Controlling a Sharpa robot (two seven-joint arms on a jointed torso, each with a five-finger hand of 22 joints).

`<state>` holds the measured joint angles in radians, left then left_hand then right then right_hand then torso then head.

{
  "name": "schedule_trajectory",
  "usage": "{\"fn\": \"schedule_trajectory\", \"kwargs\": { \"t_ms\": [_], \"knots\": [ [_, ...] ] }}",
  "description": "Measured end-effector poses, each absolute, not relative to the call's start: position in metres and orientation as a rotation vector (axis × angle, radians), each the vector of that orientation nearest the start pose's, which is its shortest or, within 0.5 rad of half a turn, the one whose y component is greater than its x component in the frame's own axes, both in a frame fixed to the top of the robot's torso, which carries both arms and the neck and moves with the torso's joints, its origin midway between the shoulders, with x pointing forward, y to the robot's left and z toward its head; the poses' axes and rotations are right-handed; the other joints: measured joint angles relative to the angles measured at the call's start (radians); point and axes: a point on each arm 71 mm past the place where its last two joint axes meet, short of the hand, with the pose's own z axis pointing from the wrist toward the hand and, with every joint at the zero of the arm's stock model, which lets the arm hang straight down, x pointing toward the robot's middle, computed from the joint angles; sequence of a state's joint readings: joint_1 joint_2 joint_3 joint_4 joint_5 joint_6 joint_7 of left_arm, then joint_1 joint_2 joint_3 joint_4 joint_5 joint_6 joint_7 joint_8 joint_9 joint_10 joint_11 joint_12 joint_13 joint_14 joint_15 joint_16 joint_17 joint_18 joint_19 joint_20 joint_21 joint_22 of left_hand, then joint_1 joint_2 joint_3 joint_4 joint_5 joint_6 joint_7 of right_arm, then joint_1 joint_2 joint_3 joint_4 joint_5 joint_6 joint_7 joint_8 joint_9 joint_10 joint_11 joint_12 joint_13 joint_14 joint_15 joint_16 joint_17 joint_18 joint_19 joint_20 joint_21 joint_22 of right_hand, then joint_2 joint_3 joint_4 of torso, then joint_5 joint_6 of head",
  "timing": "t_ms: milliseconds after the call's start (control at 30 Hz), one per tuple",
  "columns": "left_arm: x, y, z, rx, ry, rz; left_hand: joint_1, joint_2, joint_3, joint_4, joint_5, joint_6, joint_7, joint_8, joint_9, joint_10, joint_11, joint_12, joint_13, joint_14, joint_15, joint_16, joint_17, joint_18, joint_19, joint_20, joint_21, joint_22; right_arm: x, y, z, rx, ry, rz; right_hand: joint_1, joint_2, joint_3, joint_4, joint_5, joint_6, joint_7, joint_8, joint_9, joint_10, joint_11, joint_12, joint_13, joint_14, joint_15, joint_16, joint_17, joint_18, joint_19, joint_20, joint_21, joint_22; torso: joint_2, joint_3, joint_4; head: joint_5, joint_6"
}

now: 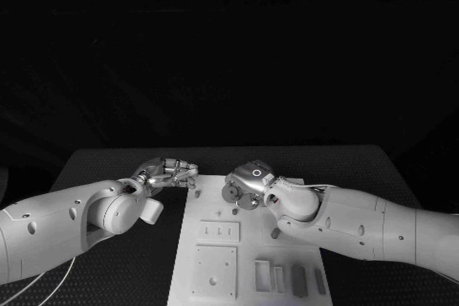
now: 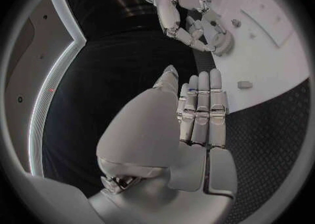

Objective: Assemble the parts on the task board

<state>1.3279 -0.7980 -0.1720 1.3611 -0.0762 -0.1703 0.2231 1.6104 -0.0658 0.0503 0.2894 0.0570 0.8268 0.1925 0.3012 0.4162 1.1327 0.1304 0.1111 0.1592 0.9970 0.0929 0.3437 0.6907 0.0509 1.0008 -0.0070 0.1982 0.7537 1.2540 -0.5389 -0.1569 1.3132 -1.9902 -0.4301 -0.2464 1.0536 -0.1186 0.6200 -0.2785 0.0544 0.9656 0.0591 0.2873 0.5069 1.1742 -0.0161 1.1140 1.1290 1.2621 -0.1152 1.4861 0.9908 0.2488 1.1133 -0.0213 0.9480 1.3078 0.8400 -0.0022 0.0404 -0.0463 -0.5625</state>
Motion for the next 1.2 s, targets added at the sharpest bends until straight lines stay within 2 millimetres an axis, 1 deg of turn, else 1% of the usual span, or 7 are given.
{"fn": "schedule_trajectory", "kwargs": {
  "t_ms": [167, 200, 567, 867, 1133, 1200],
  "knots": [
    [0.5215, 0.23, -0.1805, -1.025, 1.656, -1.393, -0.003, 0.003, -0.003, 0.003, 0.0, 0.0, 0.0, 0.0, 0.0, 0.0, 0.0, 0.0, 0.0, 0.0, 0.0, 0.0, 0.0, 0.007, 0.0, 0.0, 0.0, 0.0, 0.5064, -0.0993, -0.1933, -0.632, 1.347, 0.397, 0.0, 0.0, 0.0, 0.0, 0.0, 0.0, 0.0, 0.0, 0.0, 0.0, 0.0, 0.0, 0.0, 0.0, 0.0, 0.0, 0.0, 0.0, 0.0, 0.0, 0.0, 0.0, 0.0, 0.0007, -0.0009, -0.001, 0.0],
    [0.5215, 0.23, -0.1805, -1.025, 1.656, -1.393, -0.004, 0.004, -0.003, 0.003, 0.0, 0.0, 0.0, 0.0, 0.0, 0.0, 0.0, 0.0, 0.0, 0.0, 0.0, 0.0, 0.0, 0.007, 0.0, 0.0, 0.0, 0.0, 0.5065, -0.0993, -0.1933, -0.632, 1.346, 0.397, 0.004, -0.004, 0.0, 0.0, 0.0, 0.0, 0.0, 0.0, 0.0, 0.0, 0.0, 0.0, 0.0, 0.0, 0.0, 0.0, 0.0, 0.0, 0.0, 0.0, 0.0, 0.0, 0.0, 0.0006, -0.0009, -0.001, 0.0],
    [0.5216, 0.2297, -0.1805, -1.025, 1.657, -1.393, -0.004, 0.004, -0.003, 0.003, 0.0, 0.0, 0.0, 0.0, 0.0, 0.0, 0.0, 0.0, 0.0, 0.0, 0.0, -0.004, 0.001, 0.007, 0.0, 0.0, 0.0, 0.001, 0.5058, -0.0942, -0.1955, -0.642, 1.354, 0.404, 0.007, -0.004, -0.001, -0.001, 0.0, 0.002, -0.001, 0.0, 0.0, 0.0, 0.0, 0.0, -0.001, 0.001, 0.002, 0.0, -0.004, 0.0, 0.0, 0.0, 0.0, 0.0, 0.0, 0.001, -0.0005, 0.003, -0.002],
    [0.5216, 0.2305, -0.1805, -1.026, 1.656, -1.392, -0.004, 0.004, -0.003, 0.003, 0.0, 0.0, 0.0, 0.0, 0.0, 0.0, 0.0, 0.0, 0.0, 0.0, 0.0, -0.004, 0.002, 0.005, 0.0, 0.0, 0.0, 0.001, 0.5088, -0.0977, -0.1973, -0.641, 1.374, 0.386, 0.008, -0.006, 0.002, 0.003, 0.0, 0.003, -0.001, 0.0, 0.0, 0.003, 0.004, -0.004, -0.001, 0.001, 0.002, -0.004, -0.014, 0.0, 0.0, 0.0, 0.0, 0.0, 0.0, 0.0004, -0.0002, 0.003, -0.006],
    [0.5215, 0.2305, -0.1805, -1.026, 1.657, -1.392, -0.004, 0.004, -0.003, 0.003, 0.0, 0.0, 0.0, 0.0, 0.0, 0.0, 0.0, 0.0, 0.001, 0.0, 0.0, -0.004, 0.002, 0.003, 0.0, 0.0, 0.0, 0.001, 0.5104, -0.0989, -0.1971, -0.634, 1.381, 0.386, 0.006, -0.015, 0.003, 0.003, 0.0, 0.003, -0.001, 0.0, 0.0, 0.003, 0.004, -0.008, -0.001, -0.002, 0.005, -0.004, -0.018, 0.0, 0.0, 0.0, -0.004, 0.0, 0.0, 0.0003, -0.0005, 0.002, -0.007],
    [0.5215, 0.2306, -0.1805, -1.026, 1.656, -1.392, -0.004, 0.004, -0.003, 0.003, 0.0, 0.0, 0.0, 0.0, 0.0, 0.0, 0.0, 0.0, 0.001, 0.0, 0.0, -0.004, 0.002, 0.003, 0.0, 0.0, 0.0, 0.001, 0.5108, -0.0988, -0.1972, -0.63, 1.384, 0.389, 0.005, -0.016, 0.007, 0.007, 0.0, -0.007, 0.008, 0.0, 0.0, -0.003, 0.01, -0.008, -0.001, -0.008, 0.011, -0.009, -0.023, 0.0, 0.0, 0.001, -0.004, 0.0, 0.0, 0.0003, -0.0006, 0.002, -0.007]
  ]
}}
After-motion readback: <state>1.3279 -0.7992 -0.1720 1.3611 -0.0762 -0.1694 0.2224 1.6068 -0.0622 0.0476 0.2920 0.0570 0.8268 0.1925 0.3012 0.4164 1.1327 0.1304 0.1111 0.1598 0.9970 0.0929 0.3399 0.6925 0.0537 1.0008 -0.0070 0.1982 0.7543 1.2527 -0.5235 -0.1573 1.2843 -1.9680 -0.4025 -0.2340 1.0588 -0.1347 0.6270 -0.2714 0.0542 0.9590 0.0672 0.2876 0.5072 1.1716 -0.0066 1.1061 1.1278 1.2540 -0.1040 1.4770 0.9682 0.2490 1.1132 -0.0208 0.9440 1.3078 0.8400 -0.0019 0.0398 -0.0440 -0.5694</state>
